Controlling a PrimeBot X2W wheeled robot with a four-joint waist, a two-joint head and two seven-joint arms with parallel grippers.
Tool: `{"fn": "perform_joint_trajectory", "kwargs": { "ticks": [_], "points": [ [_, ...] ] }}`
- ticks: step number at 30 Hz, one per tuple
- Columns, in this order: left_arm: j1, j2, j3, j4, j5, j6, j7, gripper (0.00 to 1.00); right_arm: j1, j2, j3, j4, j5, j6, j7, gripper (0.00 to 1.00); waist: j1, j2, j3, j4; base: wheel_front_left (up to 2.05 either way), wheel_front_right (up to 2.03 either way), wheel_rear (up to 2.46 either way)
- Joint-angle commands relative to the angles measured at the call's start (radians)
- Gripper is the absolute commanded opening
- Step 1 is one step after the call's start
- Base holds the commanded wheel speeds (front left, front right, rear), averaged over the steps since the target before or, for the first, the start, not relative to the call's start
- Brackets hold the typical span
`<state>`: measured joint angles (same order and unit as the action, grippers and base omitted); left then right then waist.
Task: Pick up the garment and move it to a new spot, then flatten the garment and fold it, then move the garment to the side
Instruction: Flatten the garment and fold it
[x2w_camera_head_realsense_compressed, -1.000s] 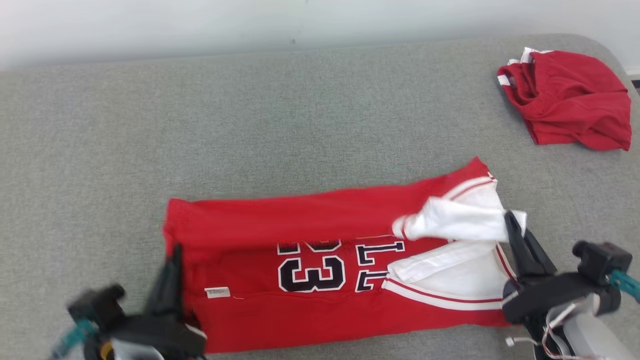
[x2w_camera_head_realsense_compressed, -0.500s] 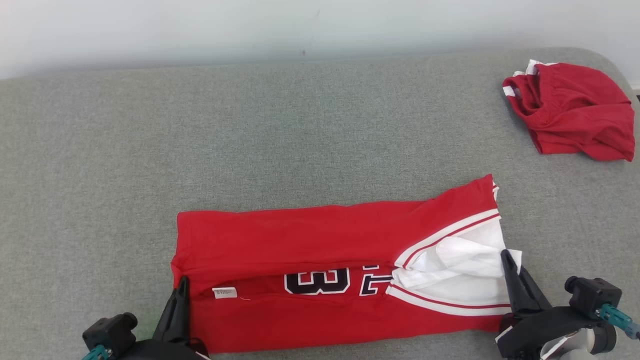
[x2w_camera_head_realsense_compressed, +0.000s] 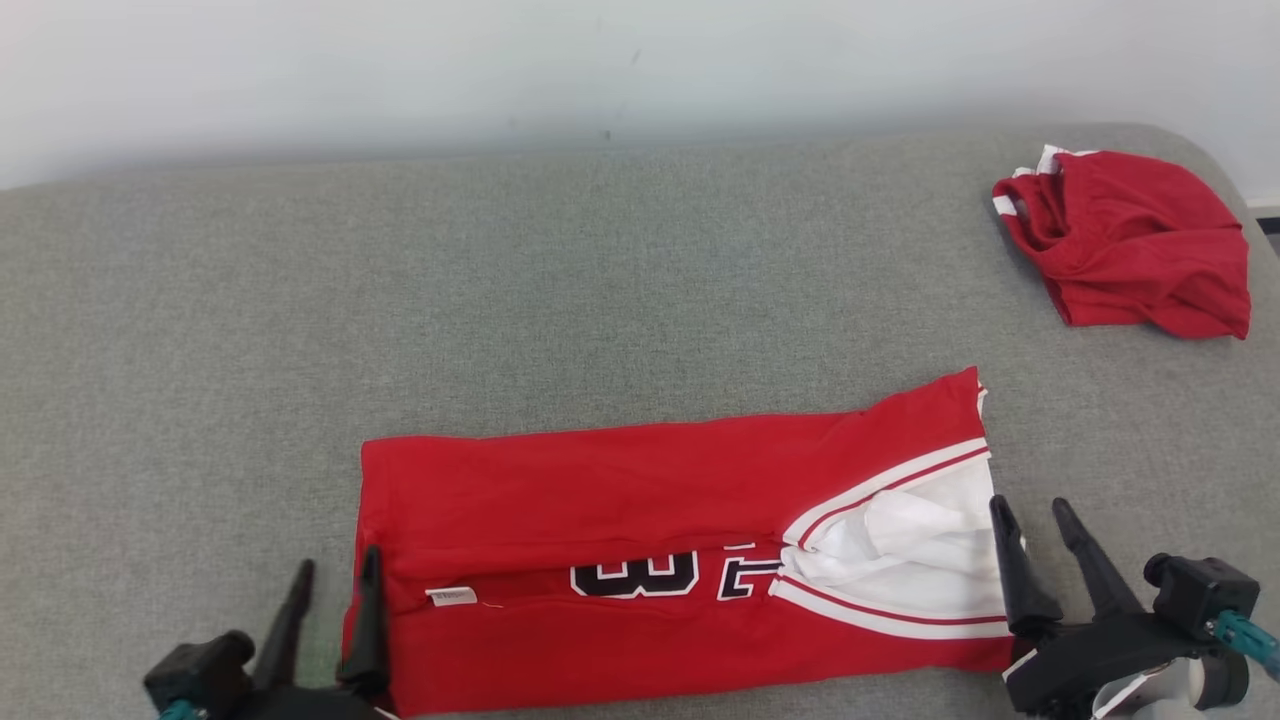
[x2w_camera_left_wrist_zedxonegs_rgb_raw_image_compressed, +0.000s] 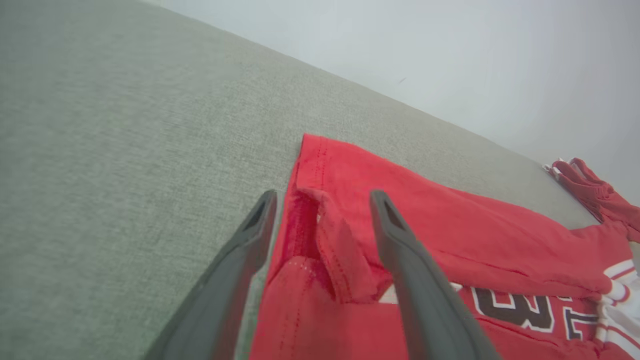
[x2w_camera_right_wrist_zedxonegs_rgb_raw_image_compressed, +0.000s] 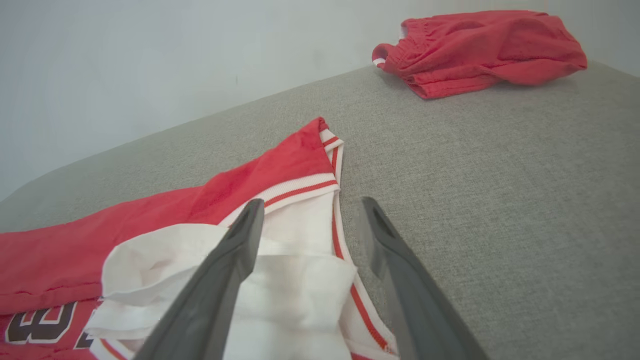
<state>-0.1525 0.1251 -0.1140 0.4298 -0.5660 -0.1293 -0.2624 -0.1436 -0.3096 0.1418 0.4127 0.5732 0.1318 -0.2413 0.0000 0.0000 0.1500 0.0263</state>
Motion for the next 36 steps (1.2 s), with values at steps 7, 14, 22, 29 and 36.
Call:
{"fn": "perform_joint_trajectory", "kwargs": {
  "ticks": [7, 14, 22, 29, 36],
  "points": [
    [0.092, -0.03, 0.15, -0.167, 0.225, 0.015, -0.003, 1.0, -0.061, -0.018, -0.014, 0.036, -0.052, -0.003, 0.036, 1.0, 0.0, 0.0, -0.025, 0.005, 0.0, 0.0, 0.0],
    [0.157, -0.062, 0.216, -0.246, 0.399, 0.02, -0.003, 1.0, -0.148, 0.001, 0.0, 0.19, -0.107, -0.003, 0.144, 1.0, 0.0, 0.0, -0.037, 0.035, 0.0, 0.0, 0.0],
    [0.214, -0.075, 0.241, -0.243, 0.457, 0.03, -0.003, 1.0, -0.174, 0.013, 0.02, 0.353, -0.121, -0.003, 0.206, 1.0, 0.0, 0.0, -0.046, 0.068, 0.0, 0.0, 0.0],
    [0.217, -0.075, 0.226, -0.229, 0.446, 0.033, -0.003, 1.0, -0.184, 0.024, 0.094, 0.373, -0.065, -0.001, 0.247, 0.0, 0.0, 0.0, -0.052, 0.064, 0.0, 0.0, 0.0],
    [0.227, -0.075, 0.21, -0.222, 0.443, 0.041, -0.003, 1.0, -0.214, -0.036, 0.073, 0.387, -0.022, -0.002, 0.197, 0.0, 0.0, 0.0, -0.064, 0.055, 0.0, 0.0, 0.0]
  ]
}}
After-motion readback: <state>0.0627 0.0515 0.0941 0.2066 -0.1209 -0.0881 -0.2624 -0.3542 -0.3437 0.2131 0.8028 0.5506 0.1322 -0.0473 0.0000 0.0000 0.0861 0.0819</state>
